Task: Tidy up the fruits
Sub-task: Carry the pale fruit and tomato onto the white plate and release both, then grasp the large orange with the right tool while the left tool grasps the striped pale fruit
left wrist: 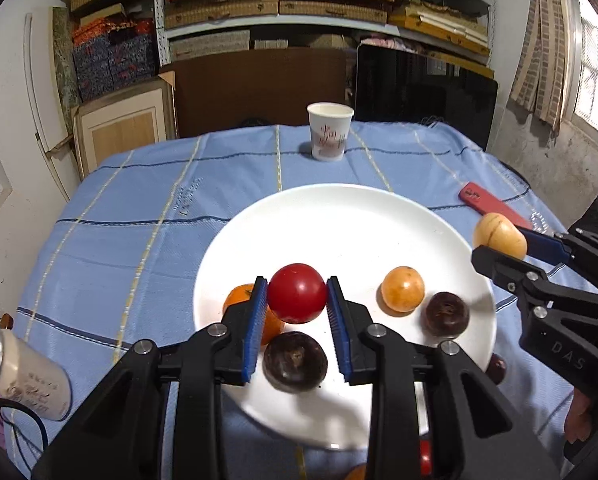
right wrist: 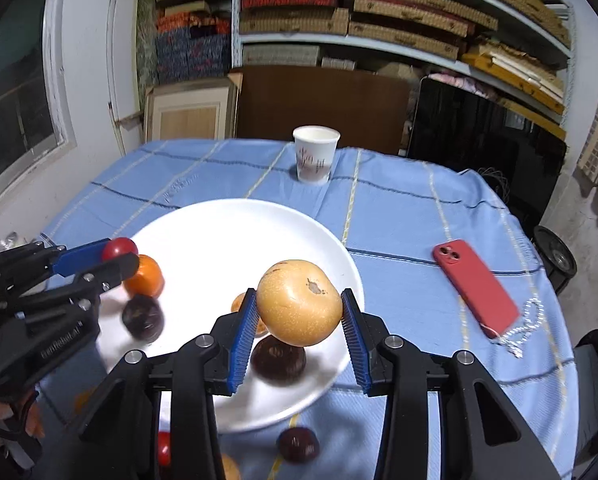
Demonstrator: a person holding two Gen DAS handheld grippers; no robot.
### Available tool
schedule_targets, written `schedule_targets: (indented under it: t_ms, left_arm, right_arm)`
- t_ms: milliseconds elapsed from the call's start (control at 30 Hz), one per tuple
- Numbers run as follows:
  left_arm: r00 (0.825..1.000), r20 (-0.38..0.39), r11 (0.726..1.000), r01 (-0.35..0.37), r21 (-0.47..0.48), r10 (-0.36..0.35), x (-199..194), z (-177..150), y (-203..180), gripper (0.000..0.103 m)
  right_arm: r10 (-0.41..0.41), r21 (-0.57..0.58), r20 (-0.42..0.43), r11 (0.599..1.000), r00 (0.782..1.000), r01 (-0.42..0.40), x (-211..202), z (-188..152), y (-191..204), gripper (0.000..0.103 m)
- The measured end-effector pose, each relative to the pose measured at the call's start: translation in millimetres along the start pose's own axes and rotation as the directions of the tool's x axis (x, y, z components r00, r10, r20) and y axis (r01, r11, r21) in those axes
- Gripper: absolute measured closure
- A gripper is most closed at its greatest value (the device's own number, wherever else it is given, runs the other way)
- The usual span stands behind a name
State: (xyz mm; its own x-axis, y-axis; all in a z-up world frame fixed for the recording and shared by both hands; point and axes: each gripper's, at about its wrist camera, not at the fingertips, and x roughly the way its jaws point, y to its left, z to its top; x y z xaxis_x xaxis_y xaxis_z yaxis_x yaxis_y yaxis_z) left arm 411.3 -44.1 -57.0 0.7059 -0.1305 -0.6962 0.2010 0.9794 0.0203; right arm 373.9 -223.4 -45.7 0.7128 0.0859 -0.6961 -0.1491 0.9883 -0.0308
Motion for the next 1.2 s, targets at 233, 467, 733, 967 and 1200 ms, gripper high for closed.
schedule_targets:
  t_ms: [233, 467, 733, 967, 1200]
  left_arm:
    - [0.995, 0.08, 0.998, -0.065, -0.004, 0.066, 1, 7, 4, 0.026]
    - [0.991, 0.118, 0.998, -0.052, -0.027, 0.055, -48, -14, 16, 0.02]
    - [0.993, 0.117, 0.999, 0.003, 0.05, -0.009, -134, -85, 15, 0.015]
    - [0.997, 0.074, 0.998, 0.003, 0.066, -0.008, -171, -144, 17, 0.015]
    - [0.999, 0.037, 0.999, -0.005, 0.035, 0.004, -176, -170, 24, 0.015]
  right_arm:
    - [-0.033, -0.04, 0.03, 0.999, 0.999, 0.034, 10, 7, 1, 0.045]
    - [-0.01, 0.017, 0.063, 1.0, 0.998, 0.009, -38, -13, -11, 0.044]
    - [0.107, 0.016, 0.0, 0.994, 0.994, -0.107, -112, -106, 6, 0.044]
    - [0.214, -0.032, -0.074, 0.976, 0.974, -0.216, -139, -165, 56, 0.044]
    - [0.188, -0.104, -0.092, 0.975, 0.978, -0.197, -129, -167, 91, 0.044]
